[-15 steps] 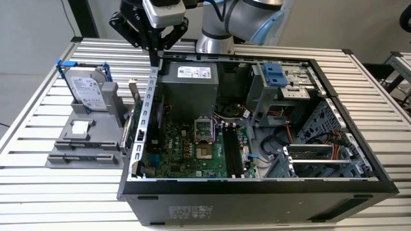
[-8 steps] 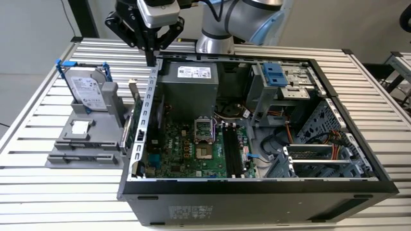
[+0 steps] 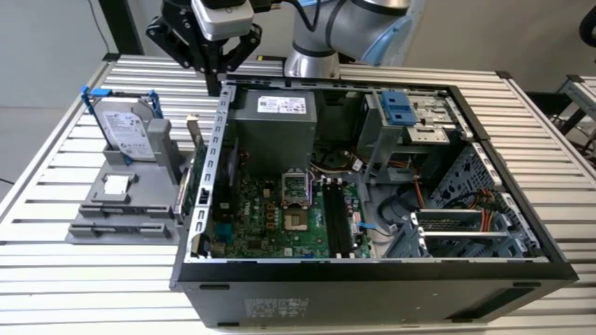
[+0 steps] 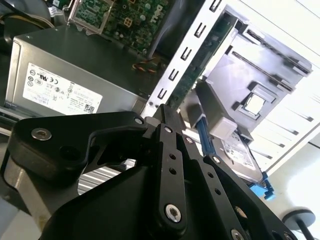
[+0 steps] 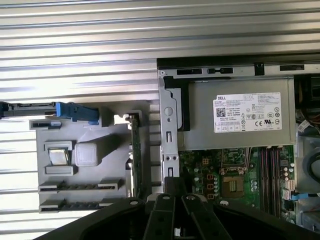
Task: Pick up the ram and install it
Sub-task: 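Reach for the ram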
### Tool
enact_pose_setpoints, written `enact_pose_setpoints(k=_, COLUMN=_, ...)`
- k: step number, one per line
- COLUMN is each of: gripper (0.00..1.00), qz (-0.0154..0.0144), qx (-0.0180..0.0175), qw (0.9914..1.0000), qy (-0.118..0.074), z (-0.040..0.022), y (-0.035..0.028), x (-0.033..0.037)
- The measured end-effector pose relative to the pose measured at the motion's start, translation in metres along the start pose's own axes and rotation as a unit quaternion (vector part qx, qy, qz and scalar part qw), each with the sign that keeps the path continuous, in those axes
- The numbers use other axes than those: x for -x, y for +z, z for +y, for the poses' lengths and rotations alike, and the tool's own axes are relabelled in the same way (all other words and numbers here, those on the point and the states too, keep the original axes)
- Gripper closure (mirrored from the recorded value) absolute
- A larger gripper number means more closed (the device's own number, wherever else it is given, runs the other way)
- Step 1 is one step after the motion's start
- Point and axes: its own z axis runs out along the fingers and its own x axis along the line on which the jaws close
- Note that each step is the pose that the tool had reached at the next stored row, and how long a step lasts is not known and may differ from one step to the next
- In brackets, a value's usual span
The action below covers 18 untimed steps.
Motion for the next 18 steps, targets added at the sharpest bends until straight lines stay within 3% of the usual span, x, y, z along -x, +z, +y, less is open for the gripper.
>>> enact_pose_setpoints(k=18, gripper=1.00, qz=0.0023, qx=-0.0001, qw=1.00000, qy=0.000, z=-0.0013, y=-0.0001, x=-0.0181)
